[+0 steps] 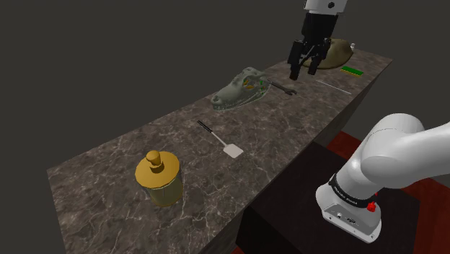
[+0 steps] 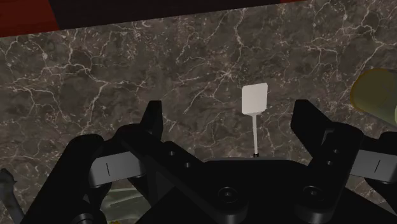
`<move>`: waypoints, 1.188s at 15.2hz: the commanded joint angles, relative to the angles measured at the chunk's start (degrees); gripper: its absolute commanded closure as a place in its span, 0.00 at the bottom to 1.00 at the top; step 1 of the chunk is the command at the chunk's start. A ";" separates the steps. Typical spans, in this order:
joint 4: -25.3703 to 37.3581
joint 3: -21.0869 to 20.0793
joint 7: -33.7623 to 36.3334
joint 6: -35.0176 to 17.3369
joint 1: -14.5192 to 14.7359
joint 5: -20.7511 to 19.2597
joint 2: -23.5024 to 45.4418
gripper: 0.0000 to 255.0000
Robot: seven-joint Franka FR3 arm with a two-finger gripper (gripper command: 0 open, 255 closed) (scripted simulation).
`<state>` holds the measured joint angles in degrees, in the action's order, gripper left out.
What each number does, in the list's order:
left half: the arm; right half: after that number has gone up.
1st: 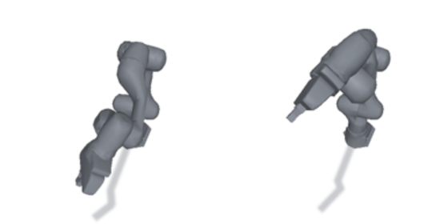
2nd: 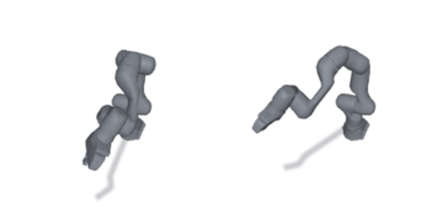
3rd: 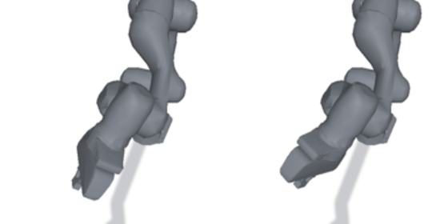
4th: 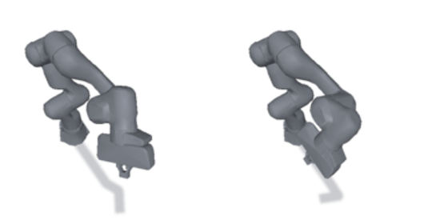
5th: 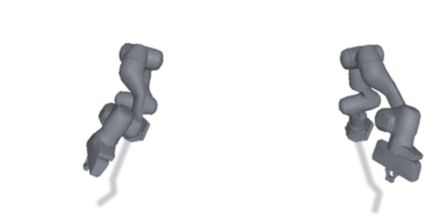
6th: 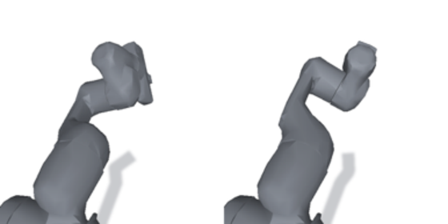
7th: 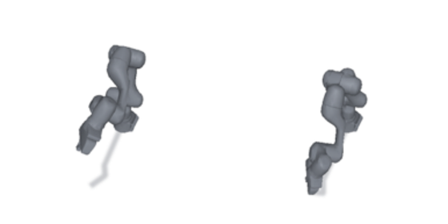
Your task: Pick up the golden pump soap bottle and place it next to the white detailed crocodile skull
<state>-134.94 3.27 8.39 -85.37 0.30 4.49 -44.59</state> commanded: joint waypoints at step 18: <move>7.61 -20.10 22.06 -15.58 5.52 8.73 20.91 0.00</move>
<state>-127.93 -15.82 29.15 -100.18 5.59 13.10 -24.91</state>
